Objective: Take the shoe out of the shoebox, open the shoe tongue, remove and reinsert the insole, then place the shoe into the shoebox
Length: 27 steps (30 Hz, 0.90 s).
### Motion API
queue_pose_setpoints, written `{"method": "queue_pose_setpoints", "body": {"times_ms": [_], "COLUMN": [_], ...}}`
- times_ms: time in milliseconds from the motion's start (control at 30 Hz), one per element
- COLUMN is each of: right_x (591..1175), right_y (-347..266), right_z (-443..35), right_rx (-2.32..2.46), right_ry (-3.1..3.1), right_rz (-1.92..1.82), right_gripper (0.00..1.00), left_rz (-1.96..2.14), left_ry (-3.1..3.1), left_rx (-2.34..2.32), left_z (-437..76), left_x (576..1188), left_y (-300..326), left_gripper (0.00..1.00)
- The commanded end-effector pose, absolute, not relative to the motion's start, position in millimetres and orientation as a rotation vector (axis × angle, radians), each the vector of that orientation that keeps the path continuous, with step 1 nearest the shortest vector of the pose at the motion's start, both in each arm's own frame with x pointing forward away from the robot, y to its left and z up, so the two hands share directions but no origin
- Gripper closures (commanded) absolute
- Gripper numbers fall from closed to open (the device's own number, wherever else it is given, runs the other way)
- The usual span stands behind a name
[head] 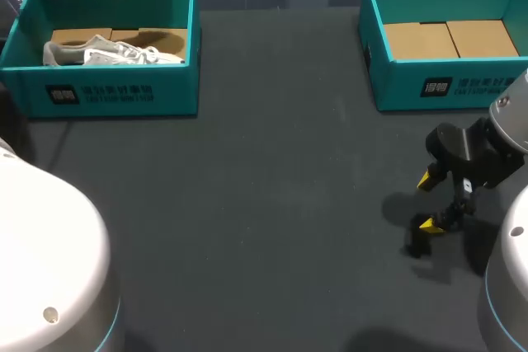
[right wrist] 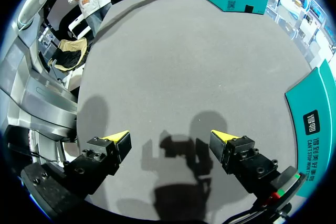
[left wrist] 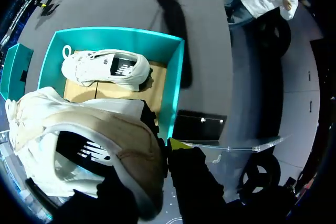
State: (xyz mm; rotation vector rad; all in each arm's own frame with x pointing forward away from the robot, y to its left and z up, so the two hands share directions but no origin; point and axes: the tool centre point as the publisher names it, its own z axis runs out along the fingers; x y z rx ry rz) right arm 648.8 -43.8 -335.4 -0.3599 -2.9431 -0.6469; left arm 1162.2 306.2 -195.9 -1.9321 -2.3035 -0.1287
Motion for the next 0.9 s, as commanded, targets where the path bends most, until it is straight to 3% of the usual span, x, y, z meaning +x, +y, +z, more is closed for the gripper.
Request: {"method": "queue_pose_setpoints", "body": {"times_ms": [33,900], "right_x": [648.0,648.0], "right_y": [-43.3,-43.3], "right_z": [-335.8,-335.8], "right_rx": [-0.361,-0.361], "right_ry": [-2.945,-2.945], "right_rz": [-0.645,-0.645], "right_gripper": [0.0,0.0], "left_rz": [-0.202,-0.264], "left_ry": [-2.301,-2.217], "left_rx": [-1.978,-1.97], "left_z": [-215.0,-273.0], "left_x": [1158.4,1164.9], "left_y": [305.0,305.9], "left_gripper": [1.0,1.0]}}
